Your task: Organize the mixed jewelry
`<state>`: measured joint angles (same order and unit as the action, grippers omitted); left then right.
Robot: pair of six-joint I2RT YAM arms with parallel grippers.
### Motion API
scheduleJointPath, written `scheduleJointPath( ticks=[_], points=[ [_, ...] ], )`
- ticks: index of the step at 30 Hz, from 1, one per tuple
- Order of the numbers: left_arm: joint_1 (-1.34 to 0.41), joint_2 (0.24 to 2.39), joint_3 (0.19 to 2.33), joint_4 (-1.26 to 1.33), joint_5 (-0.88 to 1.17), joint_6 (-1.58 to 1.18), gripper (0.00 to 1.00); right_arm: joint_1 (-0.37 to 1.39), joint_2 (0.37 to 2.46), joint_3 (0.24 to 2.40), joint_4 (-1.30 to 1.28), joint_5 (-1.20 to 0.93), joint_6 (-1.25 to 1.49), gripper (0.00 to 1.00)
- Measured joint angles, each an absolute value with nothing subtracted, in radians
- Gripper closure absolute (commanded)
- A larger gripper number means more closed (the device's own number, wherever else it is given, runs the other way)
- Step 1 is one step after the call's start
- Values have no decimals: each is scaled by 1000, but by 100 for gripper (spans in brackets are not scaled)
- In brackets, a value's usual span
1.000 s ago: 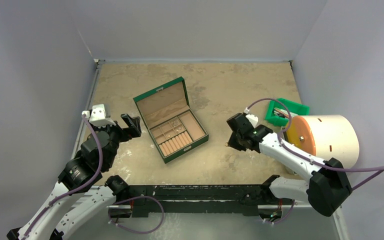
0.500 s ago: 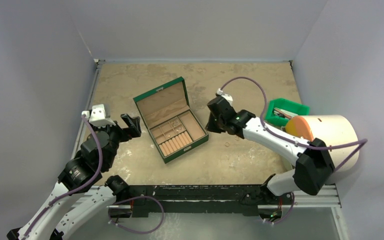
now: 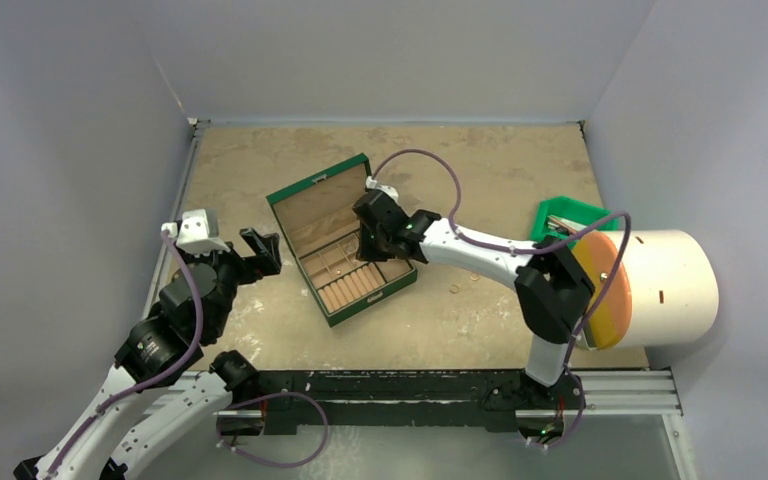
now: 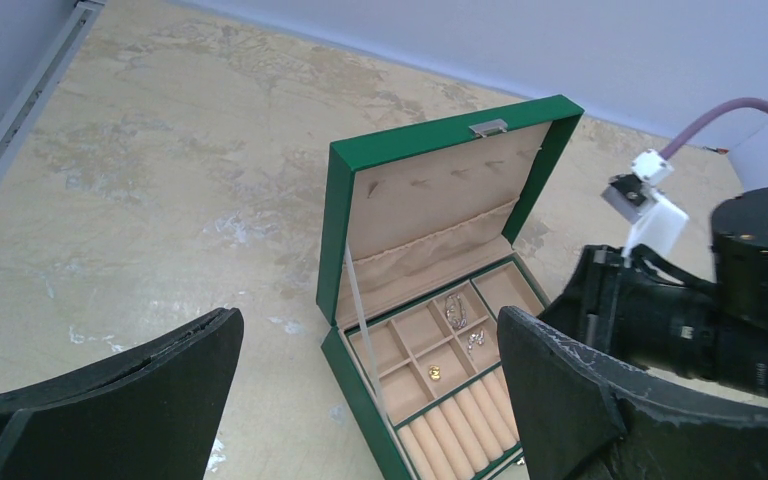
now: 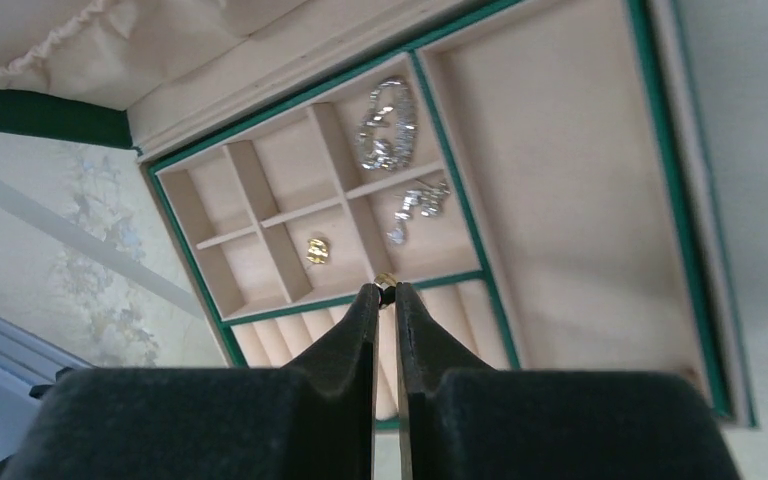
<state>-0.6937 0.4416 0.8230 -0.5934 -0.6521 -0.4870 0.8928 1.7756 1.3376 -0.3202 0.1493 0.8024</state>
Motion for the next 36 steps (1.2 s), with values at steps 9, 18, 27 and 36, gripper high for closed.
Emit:
scheduleJointPath(
  ticks=[9,18,27,36],
  points=[
    [-694,440,823,-593,-652,-487,1,938,1890,1425,-292,102,803,100],
    [-694,436,823,-593,-651,-487,1,954,1914,1436,-285,86,804,97],
    [-694,434,823,-593,-651,-487,1,955,1928,1438,-285,86,808,84],
    [-694,434,823,-593,-651,-487,2,955,1929,1438,-285,88,810,83]
  ],
)
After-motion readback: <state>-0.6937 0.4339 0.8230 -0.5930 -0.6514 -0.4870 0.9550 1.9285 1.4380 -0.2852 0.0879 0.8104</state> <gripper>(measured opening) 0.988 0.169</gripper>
